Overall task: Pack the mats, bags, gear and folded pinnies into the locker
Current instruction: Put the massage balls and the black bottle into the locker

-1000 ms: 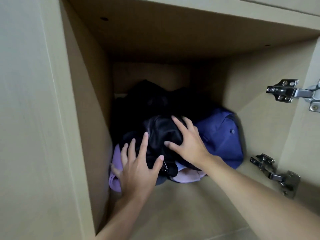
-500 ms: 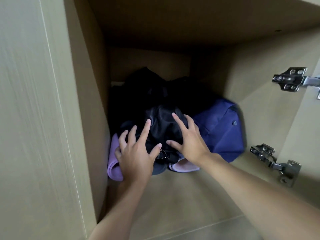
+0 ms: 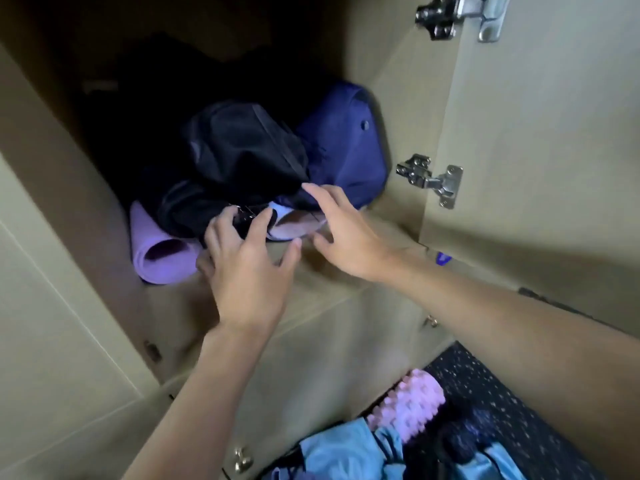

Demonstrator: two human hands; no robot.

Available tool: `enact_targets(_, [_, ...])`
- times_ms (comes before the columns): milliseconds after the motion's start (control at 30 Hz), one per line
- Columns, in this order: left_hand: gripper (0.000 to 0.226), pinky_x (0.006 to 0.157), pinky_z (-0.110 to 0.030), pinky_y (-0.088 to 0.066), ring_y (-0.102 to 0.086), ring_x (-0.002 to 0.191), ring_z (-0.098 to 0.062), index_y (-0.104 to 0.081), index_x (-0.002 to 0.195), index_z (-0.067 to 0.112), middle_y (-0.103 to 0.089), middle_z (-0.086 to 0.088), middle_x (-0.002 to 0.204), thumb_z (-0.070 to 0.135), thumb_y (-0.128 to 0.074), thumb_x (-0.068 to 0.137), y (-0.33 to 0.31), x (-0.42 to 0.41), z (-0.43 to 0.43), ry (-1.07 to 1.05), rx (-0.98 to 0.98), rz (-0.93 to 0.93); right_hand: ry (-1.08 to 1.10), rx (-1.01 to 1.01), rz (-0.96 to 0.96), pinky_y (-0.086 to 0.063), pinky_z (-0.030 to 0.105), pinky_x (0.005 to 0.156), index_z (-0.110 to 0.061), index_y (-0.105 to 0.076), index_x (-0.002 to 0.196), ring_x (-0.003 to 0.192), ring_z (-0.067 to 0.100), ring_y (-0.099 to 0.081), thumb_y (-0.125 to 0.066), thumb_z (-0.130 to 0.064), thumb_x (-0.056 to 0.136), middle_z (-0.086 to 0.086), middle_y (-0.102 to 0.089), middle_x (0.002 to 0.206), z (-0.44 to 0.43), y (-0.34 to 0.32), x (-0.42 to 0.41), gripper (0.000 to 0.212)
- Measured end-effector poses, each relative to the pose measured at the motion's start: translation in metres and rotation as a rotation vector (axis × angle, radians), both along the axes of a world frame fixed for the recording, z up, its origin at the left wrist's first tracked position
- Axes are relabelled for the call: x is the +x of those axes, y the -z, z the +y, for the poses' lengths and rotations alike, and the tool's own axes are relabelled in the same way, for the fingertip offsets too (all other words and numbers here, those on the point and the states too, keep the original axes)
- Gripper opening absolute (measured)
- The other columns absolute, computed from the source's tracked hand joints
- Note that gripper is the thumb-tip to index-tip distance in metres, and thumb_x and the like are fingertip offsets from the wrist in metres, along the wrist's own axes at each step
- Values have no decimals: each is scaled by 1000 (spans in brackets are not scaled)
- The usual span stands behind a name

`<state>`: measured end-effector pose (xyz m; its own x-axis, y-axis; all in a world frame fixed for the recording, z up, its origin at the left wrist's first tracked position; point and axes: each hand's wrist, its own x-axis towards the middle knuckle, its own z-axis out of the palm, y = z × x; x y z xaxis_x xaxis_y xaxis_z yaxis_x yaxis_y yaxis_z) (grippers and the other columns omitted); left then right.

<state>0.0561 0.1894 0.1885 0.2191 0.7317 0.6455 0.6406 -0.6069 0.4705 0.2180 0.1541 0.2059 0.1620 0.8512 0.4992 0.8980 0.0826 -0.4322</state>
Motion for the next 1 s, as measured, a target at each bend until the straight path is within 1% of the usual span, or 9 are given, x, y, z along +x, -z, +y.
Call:
enact_targets(67, [48, 100, -55, -36, -41, 131, -33, -63, 128, 25, -46, -8, 141, 45, -70, 84, 11, 10, -24, 100, -1, 43, -3, -30, 2, -40, 41, 106, -12, -32, 150, 124, 30, -50, -63, -10, 88, 13, -40, 142, -26, 15, 1, 70])
enact_targets(233, [38, 93, -46, -40, -56, 111, -30, -72, 106, 24, -62, -1, 119, 48, -57, 80, 51, 25, -71, 334, -13, 101, 141, -120, -13, -45, 47, 97, -9, -46, 139, 118, 36, -53, -55, -22, 88, 15, -52, 129, -98, 61, 12, 53])
enact_targets(333, [34, 96, -43, -40, -59, 102, -27, -75, 96, 22, -68, 0, 106, 43, -52, 82, 80, 27, -90, 438, 95, 127, 226, -187, 74, -42, 41, 101, -8, -48, 136, 118, 32, -53, -53, -17, 91, 13, -51, 130, -143, 95, 14, 46])
enact_targets(433, [31, 89, -42, -46, -63, 97, -30, -75, 93, 19, -69, -1, 101, 38, -52, 82, 119, 27, -108, 565, -19, 171, 297, -299, 148, -40, 33, 100, -9, -46, 139, 122, 25, -50, -55, -13, 96, 11, -50, 133, -187, 137, 5, 44])
enact_targets(567, [25, 95, -38, -43, -60, 111, -28, -70, 110, 23, -67, 0, 115, 36, -64, 90, 175, 10, -118, 591, -305, 520, 384, -444, 252, -43, 34, 94, -11, -48, 137, 113, 26, -55, -55, -13, 95, 9, -53, 126, -228, 200, -18, 43])
enact_targets(700, [37, 99, -39, -45, -58, 118, -27, -65, 123, 21, -64, -5, 127, 39, -66, 91, 231, -7, -116, 635, -568, 680, 454, -558, 397, -42, 34, 95, -10, -49, 136, 114, 32, -55, -55, -16, 95, 15, -54, 125, -246, 256, -38, 41])
enact_targets(767, [49, 106, -39, -40, -50, 129, -25, -59, 133, 21, -56, -5, 139, 44, -65, 91, 256, -9, -117, 646, -584, 786, 488, -609, 479, -41, 34, 97, -11, -45, 138, 117, 33, -53, -56, -21, 97, 17, -51, 127, -248, 278, -42, 44])
enact_targets(900, [70, 121, -39, -16, -19, 149, -22, -35, 152, 30, -24, -2, 161, 55, -58, 91, 293, 0, -116, 645, -461, 942, 568, -639, 586, -39, 34, 100, -11, -35, 145, 119, 32, -50, -59, -30, 97, 15, -43, 134, -243, 319, -38, 58])
enact_targets(1000, [70, 120, -37, -19, -25, 147, -21, -34, 153, 28, -29, -1, 160, 53, -58, 92, 312, 29, -118, 721, -425, 854, 672, -599, 604, -38, 37, 104, -12, -35, 145, 121, 35, -48, -61, -31, 94, 16, -42, 133, -236, 344, -22, 60])
